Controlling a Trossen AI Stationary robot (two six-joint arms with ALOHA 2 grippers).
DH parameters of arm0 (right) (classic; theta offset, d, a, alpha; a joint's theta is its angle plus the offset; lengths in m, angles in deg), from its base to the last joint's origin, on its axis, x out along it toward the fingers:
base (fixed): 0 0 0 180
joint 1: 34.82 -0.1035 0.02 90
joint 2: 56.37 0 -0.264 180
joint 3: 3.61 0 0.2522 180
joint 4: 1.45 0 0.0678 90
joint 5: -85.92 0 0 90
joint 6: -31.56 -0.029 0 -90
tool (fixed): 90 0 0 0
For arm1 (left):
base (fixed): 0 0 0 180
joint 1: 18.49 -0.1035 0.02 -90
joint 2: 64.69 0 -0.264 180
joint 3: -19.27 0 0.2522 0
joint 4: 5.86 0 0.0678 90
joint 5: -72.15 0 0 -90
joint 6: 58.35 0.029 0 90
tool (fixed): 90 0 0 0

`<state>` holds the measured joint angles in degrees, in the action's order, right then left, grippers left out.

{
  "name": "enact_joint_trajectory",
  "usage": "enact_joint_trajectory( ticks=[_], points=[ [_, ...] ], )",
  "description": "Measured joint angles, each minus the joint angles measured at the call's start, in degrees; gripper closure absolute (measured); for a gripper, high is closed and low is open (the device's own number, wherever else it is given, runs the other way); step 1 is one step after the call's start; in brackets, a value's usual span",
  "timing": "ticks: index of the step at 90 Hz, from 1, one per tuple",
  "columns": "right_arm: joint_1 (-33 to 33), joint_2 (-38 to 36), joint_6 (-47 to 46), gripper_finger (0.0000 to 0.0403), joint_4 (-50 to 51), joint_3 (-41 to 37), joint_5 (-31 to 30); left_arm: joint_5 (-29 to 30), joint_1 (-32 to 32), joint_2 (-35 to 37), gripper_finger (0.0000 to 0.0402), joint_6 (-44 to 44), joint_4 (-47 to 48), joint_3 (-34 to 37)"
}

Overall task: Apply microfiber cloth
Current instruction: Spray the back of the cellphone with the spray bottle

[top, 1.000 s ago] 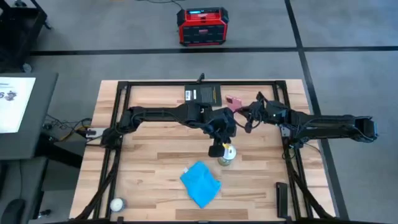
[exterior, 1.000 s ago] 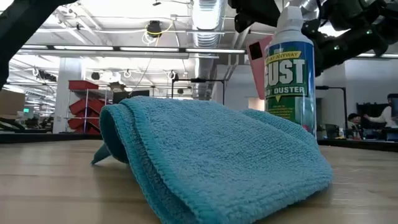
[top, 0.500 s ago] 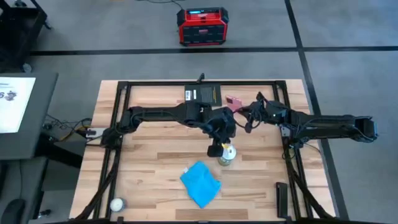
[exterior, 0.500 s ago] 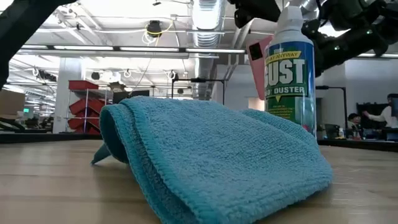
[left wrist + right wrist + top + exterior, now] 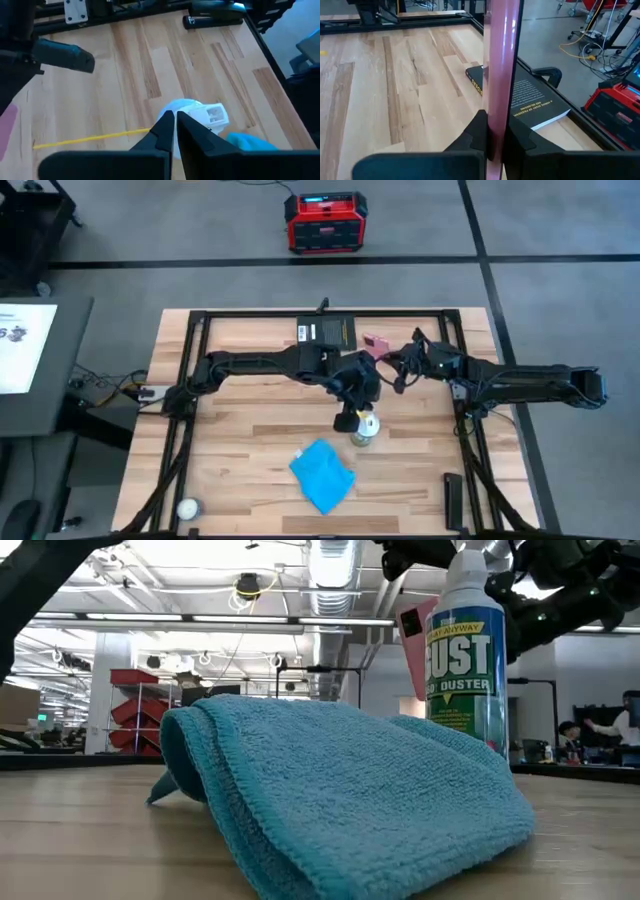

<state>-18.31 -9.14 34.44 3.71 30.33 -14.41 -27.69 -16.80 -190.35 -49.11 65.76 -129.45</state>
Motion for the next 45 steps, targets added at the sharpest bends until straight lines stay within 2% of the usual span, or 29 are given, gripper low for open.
enact_joint_trajectory(
  ticks=[45],
  points=[
    [0.01, 0.01, 0.19, 0.0393, 0.02, 0.00, 0.00, 0.06, -0.07, -0.15, 0.0402, -0.07, -1.44, 1.20]
  ],
)
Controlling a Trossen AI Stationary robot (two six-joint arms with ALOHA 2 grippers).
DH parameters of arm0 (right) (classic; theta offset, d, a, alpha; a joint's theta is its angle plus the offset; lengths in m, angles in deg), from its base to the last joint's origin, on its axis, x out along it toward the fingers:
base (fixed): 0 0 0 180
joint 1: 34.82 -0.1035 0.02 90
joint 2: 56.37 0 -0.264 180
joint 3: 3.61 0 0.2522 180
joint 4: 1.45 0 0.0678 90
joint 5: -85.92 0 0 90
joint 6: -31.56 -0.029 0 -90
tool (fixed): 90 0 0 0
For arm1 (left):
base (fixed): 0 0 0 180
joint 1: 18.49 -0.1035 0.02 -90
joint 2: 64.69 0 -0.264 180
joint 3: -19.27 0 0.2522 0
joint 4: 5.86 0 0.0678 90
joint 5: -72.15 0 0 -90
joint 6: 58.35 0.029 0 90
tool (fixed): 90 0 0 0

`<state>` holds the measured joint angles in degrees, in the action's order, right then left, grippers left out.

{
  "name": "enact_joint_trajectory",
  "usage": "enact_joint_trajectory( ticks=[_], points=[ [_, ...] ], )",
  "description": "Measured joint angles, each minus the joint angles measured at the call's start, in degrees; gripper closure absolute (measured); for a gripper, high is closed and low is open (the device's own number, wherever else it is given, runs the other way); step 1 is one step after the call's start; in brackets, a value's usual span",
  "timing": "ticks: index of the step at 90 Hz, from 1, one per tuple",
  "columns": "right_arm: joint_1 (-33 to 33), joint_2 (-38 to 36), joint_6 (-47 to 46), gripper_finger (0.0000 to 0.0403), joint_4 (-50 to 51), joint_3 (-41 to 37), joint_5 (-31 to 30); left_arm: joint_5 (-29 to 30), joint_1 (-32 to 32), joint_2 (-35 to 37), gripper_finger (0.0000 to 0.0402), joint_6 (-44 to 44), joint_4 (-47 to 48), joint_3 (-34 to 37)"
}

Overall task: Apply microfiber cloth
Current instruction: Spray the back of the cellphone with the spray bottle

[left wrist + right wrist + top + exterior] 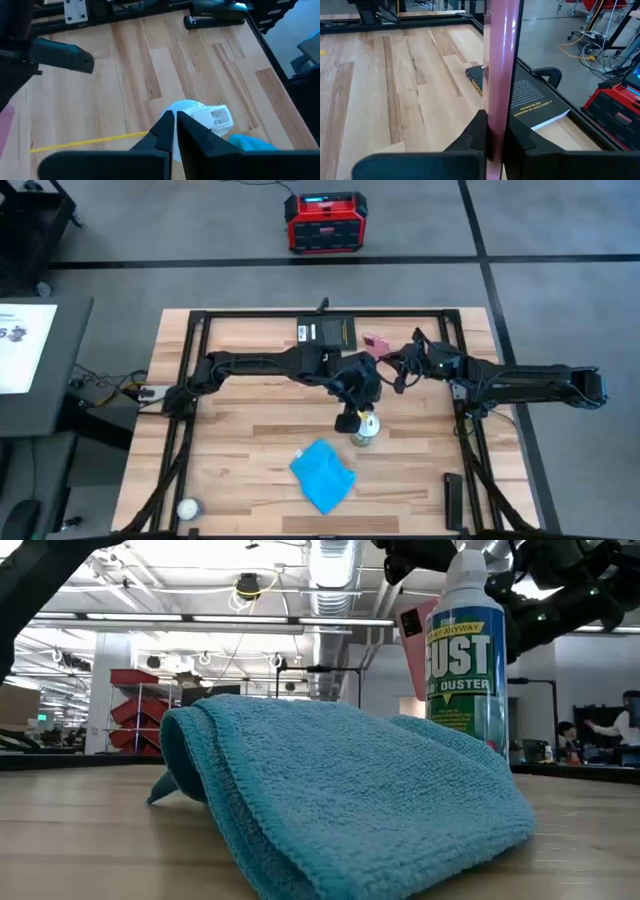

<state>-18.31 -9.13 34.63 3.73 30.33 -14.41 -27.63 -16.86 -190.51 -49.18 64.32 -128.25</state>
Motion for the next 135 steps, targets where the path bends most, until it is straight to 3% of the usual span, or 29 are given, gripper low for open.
enact_joint_trajectory(
  ticks=[116, 135],
  points=[
    [-0.04, -0.02, -0.06, 0.0393, 1.61, -0.04, -0.02, 0.49, -0.02, -3.02, 0.0402, -0.46, 0.90, -1.27],
    [-0.02, -1.13, 0.24, 0.0393, 2.03, -0.04, -1.41, 5.09, 0.13, -0.79, 0.0402, 0.04, 2.39, -1.12]
  ],
)
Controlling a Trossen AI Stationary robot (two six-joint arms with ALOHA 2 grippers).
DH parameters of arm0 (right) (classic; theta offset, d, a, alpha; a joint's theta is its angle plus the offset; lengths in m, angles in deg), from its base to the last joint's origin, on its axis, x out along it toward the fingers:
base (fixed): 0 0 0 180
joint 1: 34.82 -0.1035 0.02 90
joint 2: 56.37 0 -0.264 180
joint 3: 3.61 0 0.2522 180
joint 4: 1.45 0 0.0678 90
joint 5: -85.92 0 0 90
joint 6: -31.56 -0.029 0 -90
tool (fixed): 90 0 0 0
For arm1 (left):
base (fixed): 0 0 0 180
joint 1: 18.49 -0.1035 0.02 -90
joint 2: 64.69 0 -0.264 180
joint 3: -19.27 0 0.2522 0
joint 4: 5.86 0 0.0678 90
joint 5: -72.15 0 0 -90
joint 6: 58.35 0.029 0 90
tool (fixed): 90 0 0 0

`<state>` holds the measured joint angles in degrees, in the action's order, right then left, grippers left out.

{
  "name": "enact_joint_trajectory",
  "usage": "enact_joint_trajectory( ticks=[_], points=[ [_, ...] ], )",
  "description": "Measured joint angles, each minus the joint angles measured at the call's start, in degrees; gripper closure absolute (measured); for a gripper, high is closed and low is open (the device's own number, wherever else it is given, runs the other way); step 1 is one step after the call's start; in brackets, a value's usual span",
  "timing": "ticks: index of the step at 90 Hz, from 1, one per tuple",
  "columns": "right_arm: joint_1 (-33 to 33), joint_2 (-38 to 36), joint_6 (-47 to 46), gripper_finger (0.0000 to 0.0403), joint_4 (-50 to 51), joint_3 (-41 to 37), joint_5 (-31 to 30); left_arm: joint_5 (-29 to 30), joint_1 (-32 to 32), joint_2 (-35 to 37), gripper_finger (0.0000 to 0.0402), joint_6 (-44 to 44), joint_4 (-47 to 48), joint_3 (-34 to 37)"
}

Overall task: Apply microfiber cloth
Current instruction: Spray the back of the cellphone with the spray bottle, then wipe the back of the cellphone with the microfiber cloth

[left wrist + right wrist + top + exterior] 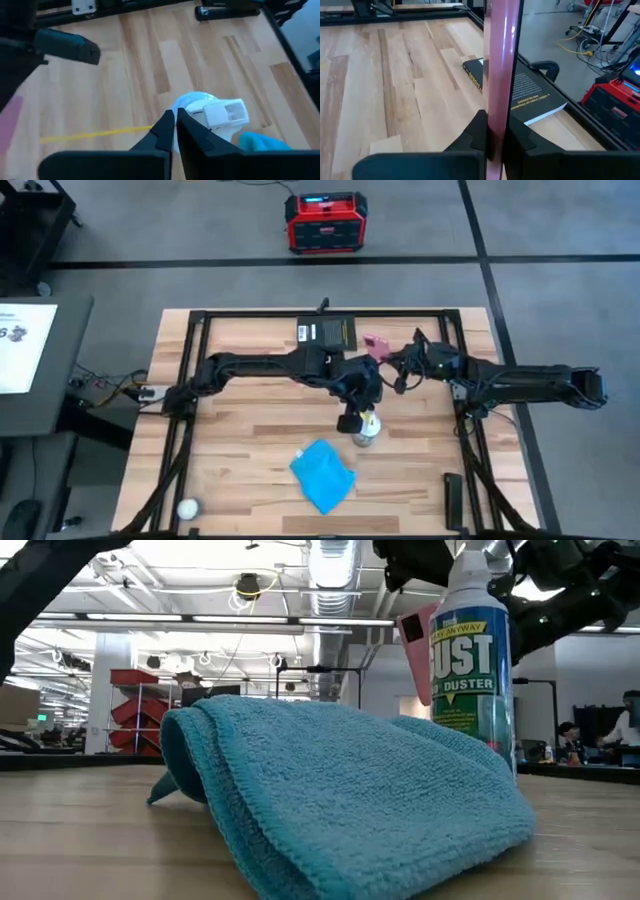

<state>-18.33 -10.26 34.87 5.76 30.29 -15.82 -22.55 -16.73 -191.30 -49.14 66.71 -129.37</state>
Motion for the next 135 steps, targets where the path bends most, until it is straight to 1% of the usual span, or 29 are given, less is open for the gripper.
enact_joint_trajectory(
  ticks=[12, 27, 41, 53, 67, 80, 92, 116, 124, 135],
  points=[
    [0.09, -2.52, 0.20, 0.0393, 1.47, 0.00, -0.23, 3.62, -0.11, 3.28, 0.0402, 0.04, 1.03, 0.16],
    [0.09, -6.80, 0.16, 0.0393, 3.69, 0.02, -0.34, 7.29, 0.53, 9.19, 0.0402, 0.04, 1.49, 0.03],
    [-0.24, -10.72, -0.61, 0.0393, 7.16, 0.02, -0.54, 10.17, 2.74, 13.85, 0.0402, 0.13, 2.78, 0.03],
    [-1.77, -13.49, -1.37, 0.0393, 12.54, 1.46, -2.94, 11.80, 5.06, 16.90, 0.0402, 0.16, 4.49, -0.08],
    [-5.54, -15.86, -1.38, 0.0393, 18.85, 4.92, -7.42, 14.00, 7.85, 17.40, 0.0402, -0.70, 8.50, -0.08],
    [-9.46, -17.89, -1.71, 0.0393, 22.99, 6.20, -11.88, 14.21, 10.54, 17.51, 0.0402, -0.14, 12.49, 0.18],
    [-12.49, -20.44, -3.65, 0.0393, 27.28, 6.38, -16.05, 14.54, 13.43, 17.45, 0.0402, 1.48, 12.59, 0.74],
    [-17.80, -24.94, -5.90, 0.0393, 29.28, 6.38, -17.02, 16.47, 15.93, 17.49, 0.0402, 1.92, 14.79, 0.75],
    [-20.17, -25.99, -6.79, 0.0393, 30.02, 6.38, -19.80, 16.64, 16.65, 17.51, 0.0402, 2.51, 14.81, 0.75],
    [-24.07, -26.37, -6.97, 0.0393, 30.62, 6.75, -23.38, 18.80, 17.55, 18.01, 0.0402, 3.66, 15.08, 0.80]
  ],
)
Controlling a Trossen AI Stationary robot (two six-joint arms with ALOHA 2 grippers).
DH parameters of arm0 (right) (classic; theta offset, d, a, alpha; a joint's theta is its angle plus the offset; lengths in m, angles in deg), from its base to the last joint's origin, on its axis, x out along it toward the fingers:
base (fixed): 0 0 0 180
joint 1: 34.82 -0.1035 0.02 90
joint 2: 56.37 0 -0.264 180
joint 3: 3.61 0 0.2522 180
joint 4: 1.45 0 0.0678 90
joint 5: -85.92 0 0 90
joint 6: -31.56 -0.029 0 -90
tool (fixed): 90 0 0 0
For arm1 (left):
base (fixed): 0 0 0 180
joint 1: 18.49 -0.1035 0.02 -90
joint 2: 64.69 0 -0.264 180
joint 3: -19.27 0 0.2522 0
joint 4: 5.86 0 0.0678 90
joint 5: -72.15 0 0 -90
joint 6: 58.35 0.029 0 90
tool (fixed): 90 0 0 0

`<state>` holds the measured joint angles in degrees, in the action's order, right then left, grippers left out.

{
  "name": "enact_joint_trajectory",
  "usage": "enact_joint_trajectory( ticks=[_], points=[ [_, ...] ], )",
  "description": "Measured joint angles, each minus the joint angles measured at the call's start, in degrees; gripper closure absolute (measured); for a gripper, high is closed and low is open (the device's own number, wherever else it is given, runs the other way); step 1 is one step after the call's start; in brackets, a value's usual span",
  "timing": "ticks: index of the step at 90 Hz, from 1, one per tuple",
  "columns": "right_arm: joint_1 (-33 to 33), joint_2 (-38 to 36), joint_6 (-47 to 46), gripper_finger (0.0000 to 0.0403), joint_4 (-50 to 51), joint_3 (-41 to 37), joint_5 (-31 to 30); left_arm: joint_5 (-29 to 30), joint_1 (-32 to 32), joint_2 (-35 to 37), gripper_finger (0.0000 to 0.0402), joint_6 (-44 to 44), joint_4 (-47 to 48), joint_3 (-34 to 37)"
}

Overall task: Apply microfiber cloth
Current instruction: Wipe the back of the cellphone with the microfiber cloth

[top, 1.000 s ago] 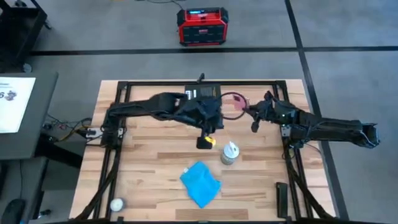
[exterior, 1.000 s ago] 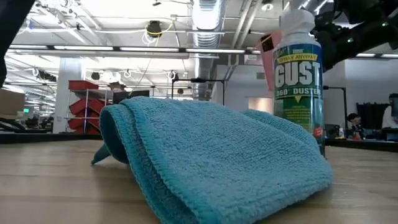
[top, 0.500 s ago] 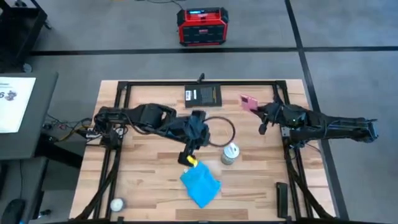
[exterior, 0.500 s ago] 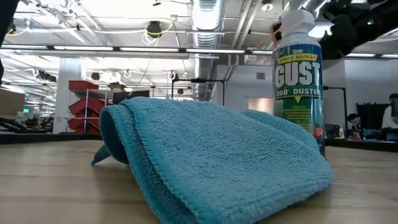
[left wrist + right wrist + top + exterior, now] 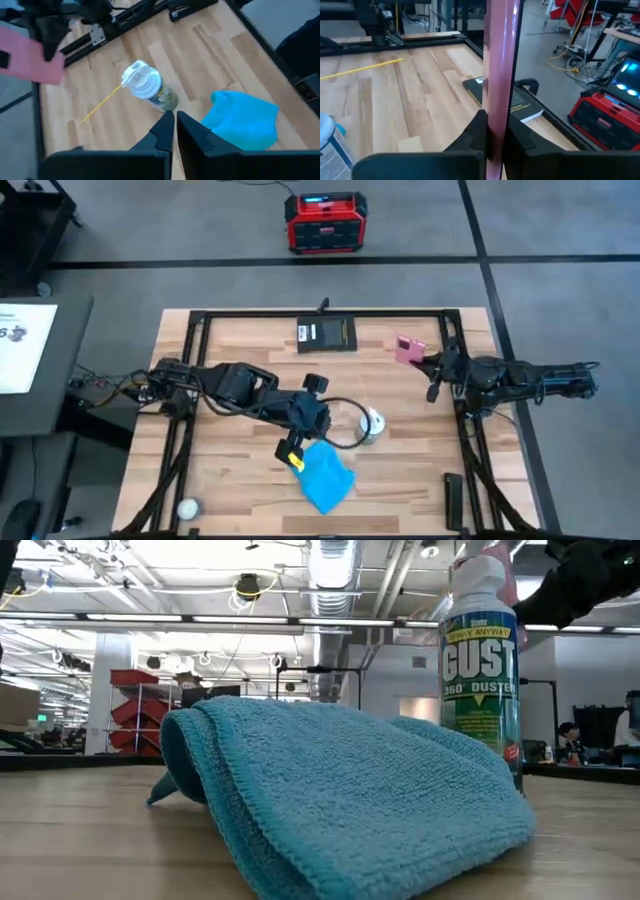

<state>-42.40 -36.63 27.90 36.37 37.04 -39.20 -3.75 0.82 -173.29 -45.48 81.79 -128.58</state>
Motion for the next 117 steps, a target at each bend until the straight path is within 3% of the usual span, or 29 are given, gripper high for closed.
enact_joint_trajectory(
  ticks=[28, 44, 62, 90, 102, 117],
  points=[
    [-9.25, 0.53, -1.04, 0.0393, 3.96, 6.03, -5.28, -0.23, 1.58, 5.90, 0.0402, -0.46, -1.72, 1.28],
    [-14.68, 0.54, -3.68, 0.0393, 9.57, 8.11, -11.05, -0.78, 3.41, 10.53, 0.0402, -3.59, -1.87, 8.43],
    [-20.98, 0.54, -7.16, 0.0393, 12.36, 8.53, -15.70, -0.84, 5.91, 21.68, 0.0402, -4.38, -14.92, 28.21],
    [-27.10, 2.79, -10.77, 0.0393, 12.12, 8.53, -20.58, -0.93, 6.09, 44.94, 0.0402, -12.44, -45.36, 70.44],
    [-27.92, 6.17, -13.12, 0.0393, 11.69, 8.55, -20.76, -2.65, 4.93, 47.94, 0.0402, -14.86, -57.93, 83.79],
    [-29.09, 10.94, -15.31, 0.0393, 9.15, 8.57, -20.78, -5.91, 3.19, 45.91, 0.0402, -15.51, -68.94, 90.74]
  ],
)
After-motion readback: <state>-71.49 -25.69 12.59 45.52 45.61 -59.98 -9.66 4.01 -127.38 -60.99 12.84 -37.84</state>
